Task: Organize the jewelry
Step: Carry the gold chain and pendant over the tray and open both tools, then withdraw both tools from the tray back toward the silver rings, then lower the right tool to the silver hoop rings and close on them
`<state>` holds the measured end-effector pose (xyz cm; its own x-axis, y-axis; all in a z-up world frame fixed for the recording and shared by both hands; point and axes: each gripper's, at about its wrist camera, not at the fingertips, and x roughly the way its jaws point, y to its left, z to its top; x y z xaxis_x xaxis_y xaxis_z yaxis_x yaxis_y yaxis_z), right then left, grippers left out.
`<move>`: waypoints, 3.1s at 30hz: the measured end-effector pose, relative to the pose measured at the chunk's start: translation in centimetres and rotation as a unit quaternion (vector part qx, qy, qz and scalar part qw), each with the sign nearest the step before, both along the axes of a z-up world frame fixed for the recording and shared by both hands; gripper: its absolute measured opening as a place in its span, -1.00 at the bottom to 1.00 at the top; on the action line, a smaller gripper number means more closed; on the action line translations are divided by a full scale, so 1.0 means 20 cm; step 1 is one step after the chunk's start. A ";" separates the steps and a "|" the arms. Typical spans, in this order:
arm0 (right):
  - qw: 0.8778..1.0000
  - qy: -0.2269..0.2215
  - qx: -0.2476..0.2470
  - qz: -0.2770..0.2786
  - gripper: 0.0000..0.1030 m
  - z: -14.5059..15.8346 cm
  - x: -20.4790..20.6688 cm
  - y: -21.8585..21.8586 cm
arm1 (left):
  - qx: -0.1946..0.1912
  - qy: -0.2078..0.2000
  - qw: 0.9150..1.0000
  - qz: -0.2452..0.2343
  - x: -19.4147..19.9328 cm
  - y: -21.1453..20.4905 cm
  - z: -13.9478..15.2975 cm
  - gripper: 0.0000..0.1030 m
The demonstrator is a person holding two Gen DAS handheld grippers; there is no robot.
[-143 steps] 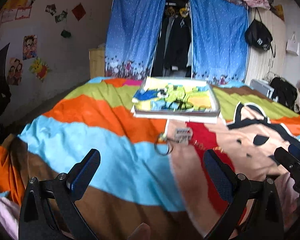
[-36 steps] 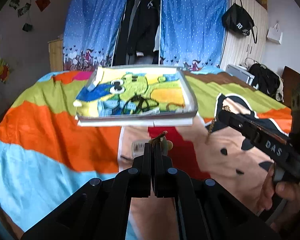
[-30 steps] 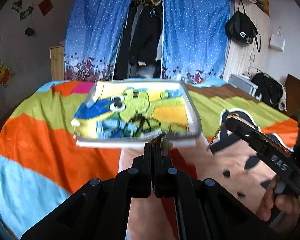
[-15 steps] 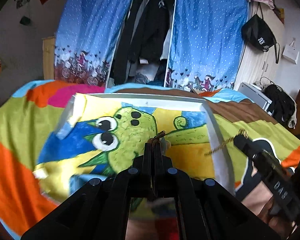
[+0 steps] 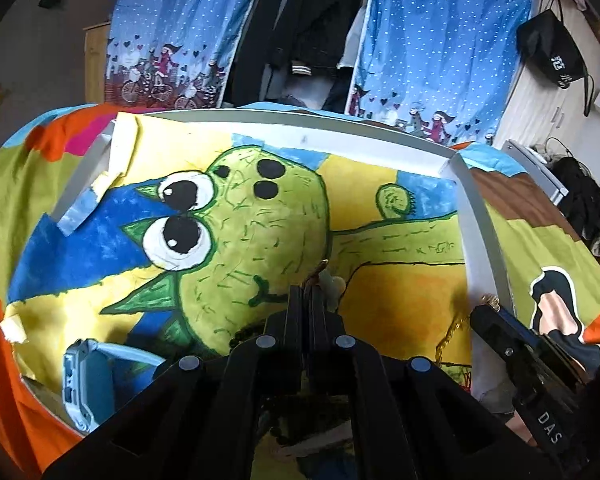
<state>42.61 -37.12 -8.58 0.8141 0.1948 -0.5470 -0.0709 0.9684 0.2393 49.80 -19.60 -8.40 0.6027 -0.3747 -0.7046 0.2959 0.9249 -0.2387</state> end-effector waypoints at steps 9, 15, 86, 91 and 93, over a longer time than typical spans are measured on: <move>0.999 -0.019 -0.027 0.000 -0.24 0.08 -0.03 0.01 | -0.019 -0.031 0.998 0.050 -0.09 0.12 0.17 0.18; 0.997 -0.065 -0.038 -0.005 0.40 0.23 -0.15 0.02 | -0.004 -0.083 0.993 0.086 -0.26 0.20 0.36 0.50; 0.992 0.127 0.009 -0.008 1.00 0.11 -1.19 0.25 | 0.095 -0.022 0.995 -0.010 -1.35 0.68 0.08 0.97; 0.991 0.134 0.016 -0.007 0.99 0.06 -1.02 0.17 | 0.080 -0.023 0.996 -0.034 -1.17 0.65 0.03 0.96; 0.990 0.137 0.022 -0.003 0.89 0.03 -0.97 0.14 | 0.072 -0.024 0.996 -0.041 -1.10 0.63 0.01 0.95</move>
